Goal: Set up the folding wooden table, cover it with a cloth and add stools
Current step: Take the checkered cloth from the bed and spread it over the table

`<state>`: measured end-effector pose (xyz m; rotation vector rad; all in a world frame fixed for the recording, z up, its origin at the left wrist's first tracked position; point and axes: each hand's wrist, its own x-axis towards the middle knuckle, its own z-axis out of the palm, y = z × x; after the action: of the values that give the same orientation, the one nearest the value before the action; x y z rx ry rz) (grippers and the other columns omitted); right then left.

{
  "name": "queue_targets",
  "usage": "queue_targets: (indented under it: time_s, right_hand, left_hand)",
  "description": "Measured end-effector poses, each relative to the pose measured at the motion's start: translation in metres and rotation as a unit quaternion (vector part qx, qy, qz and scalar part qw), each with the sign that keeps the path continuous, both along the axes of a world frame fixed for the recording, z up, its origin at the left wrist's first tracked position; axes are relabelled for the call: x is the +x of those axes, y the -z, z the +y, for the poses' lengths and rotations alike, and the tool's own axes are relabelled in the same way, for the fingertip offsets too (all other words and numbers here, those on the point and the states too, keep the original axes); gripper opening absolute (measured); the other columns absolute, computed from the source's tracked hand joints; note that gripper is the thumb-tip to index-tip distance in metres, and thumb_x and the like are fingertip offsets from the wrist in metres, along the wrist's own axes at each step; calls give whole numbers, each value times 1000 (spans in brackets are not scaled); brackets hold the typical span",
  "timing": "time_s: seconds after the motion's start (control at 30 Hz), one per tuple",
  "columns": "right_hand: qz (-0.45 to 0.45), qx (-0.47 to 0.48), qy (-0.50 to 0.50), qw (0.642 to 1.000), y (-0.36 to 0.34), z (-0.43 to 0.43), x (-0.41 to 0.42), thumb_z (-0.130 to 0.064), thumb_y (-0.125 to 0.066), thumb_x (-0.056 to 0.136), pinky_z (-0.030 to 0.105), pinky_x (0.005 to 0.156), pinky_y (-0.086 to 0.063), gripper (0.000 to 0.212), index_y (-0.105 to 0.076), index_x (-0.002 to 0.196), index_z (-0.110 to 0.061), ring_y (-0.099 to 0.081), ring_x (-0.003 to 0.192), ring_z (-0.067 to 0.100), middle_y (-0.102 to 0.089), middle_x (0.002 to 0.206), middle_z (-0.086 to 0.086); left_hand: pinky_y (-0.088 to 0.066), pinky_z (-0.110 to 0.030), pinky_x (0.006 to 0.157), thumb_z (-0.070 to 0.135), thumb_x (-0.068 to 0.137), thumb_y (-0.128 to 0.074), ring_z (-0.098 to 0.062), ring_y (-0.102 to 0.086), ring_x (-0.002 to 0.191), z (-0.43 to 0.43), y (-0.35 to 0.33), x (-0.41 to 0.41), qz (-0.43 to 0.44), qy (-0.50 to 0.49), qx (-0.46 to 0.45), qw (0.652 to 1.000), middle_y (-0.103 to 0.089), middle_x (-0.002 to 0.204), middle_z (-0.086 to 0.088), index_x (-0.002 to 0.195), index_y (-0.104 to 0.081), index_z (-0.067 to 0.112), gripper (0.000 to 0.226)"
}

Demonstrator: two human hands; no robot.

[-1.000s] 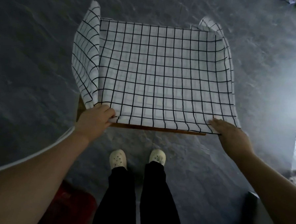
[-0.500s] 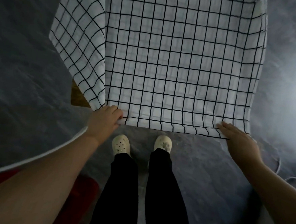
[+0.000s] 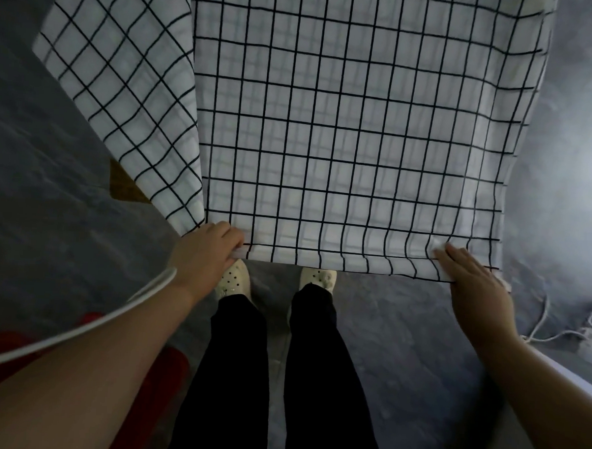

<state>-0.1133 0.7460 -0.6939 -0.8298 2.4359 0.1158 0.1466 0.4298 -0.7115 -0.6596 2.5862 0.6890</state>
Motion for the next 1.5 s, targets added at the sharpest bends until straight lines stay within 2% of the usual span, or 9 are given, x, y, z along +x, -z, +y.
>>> queue_targets:
  time_s: [0.1, 0.27, 0.43, 0.67, 0.83, 0.93, 1.13, 1.3, 1.5]
  right_hand:
    - [-24, 4, -13, 1000, 7, 5, 0, 10, -46, 85, 48, 107, -32, 64, -42, 139, -25, -34, 137, 24, -40, 147, 1]
    - [-59, -28, -48, 997, -4, -4, 2, 0, -63, 74, 46, 110, -24, 74, -38, 141, -19, -25, 139, 27, -33, 151, 8]
    - [-22, -117, -80, 990, 3, -66, -6, -33, -49, 90, 45, 110, -20, 61, -27, 145, -22, -12, 143, 24, -19, 155, 8]
    - [-33, -43, -77, 996, 20, -160, -30, -57, -48, 86, 49, 115, -8, 79, -8, 149, -32, 8, 145, 28, 1, 159, 6]
    - [-33, -14, -68, 997, 20, -165, -26, -53, -52, 87, 49, 117, -8, 81, -4, 149, -33, 10, 145, 28, 3, 159, 5]
    - [-37, -3, -52, 998, 16, -173, -25, -49, -58, 85, 50, 116, -8, 81, -9, 148, -32, 9, 145, 27, 1, 158, 5]
    - [13, 41, -50, 998, 7, -209, 0, -19, -64, 82, 47, 117, -9, 78, -18, 146, -16, 4, 145, 30, -2, 157, 13]
    - [-51, -82, -126, 987, 2, -279, 70, -19, -58, 87, 41, 112, -25, 66, -26, 145, -20, -18, 140, 25, -22, 153, 7]
    - [-122, -187, -143, 964, 6, -371, 150, -27, -56, 89, 32, 107, -30, 62, -27, 144, -23, -28, 135, 19, -32, 146, 0]
  left_hand:
    - [-47, -36, 57, 12, 68, -78, -26, -58, 77, 3, 4, 2, -25, 8, 2, 1000, -60, 86, -5, 89, -62, 13, 26]
    - [-46, -39, 78, 61, 78, -55, -25, -57, 95, -1, 1, -6, 36, 60, -39, 997, -61, 108, -5, 114, -59, 15, 59]
    - [-29, -50, 107, 53, 86, -36, -31, -31, 133, -17, 4, -43, 53, 10, -85, 995, -35, 147, -12, 144, -33, 13, 70]
    - [-44, -50, 95, 42, 81, -55, -28, -43, 123, -27, 6, -67, 8, -33, -80, 996, -47, 136, -7, 132, -48, 17, 58]
    - [-44, -51, 95, 39, 84, -58, -27, -41, 126, -30, 8, -61, -6, -34, -66, 997, -44, 140, -5, 138, -44, 19, 59]
    - [-39, -50, 101, 45, 88, -43, -27, -40, 129, -30, 7, -58, -5, -47, -56, 997, -41, 144, -5, 141, -39, 19, 59]
    - [-31, -50, 105, 42, 91, -36, -31, -38, 130, -49, -2, -30, 75, -197, -83, 974, -42, 143, -13, 140, -40, 13, 57]
    - [-29, -54, 107, 42, 92, -34, -36, -29, 135, -87, -1, 13, 44, -309, -72, 947, -31, 150, -16, 144, -33, 14, 60]
    - [-27, -48, 109, 52, 90, -19, -34, -28, 137, -141, 7, 55, 15, -348, -75, 934, -26, 152, -18, 148, -23, 18, 67]
